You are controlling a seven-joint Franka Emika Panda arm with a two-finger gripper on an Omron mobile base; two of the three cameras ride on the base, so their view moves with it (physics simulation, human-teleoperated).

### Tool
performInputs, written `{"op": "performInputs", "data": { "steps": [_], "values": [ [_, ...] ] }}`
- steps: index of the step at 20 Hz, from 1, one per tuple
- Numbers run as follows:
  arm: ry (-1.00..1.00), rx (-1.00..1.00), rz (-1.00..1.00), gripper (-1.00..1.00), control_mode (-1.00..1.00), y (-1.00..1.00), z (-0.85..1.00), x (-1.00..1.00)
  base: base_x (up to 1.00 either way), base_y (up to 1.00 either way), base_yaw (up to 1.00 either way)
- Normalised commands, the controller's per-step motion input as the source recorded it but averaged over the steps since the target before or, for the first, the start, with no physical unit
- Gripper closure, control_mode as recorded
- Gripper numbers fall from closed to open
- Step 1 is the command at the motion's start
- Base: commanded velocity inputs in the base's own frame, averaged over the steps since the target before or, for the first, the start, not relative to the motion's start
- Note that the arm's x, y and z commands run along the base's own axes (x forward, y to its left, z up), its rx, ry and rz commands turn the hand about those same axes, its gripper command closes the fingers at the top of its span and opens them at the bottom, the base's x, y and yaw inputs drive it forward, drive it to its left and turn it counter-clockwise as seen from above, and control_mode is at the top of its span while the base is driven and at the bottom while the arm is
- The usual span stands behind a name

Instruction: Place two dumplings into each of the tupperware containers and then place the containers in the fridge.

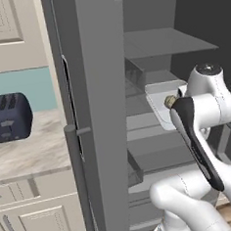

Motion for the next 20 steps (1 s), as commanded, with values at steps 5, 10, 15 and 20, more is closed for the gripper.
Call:
{"op": "performInputs", "data": {
  "steps": [5, 10, 15, 20],
  "values": [
    [-0.25, 0.00, 0.01, 1.00, -1.00, -0.01, -0.25, 0.93, 0.00, 0.00, 0.00],
    [-0.02, 0.11, 0.09, 1.00, -1.00, -0.44, 0.00, 0.78, 0.00, 0.00, 0.00],
    [0.00, 0.02, 0.02, 1.00, -1.00, -0.03, -0.03, 0.98, 0.00, 0.00, 0.00],
    [0.02, 0.02, 0.02, 1.00, -1.00, -0.01, -0.03, 0.90, 0.00, 0.00, 0.00]
  ]
}}
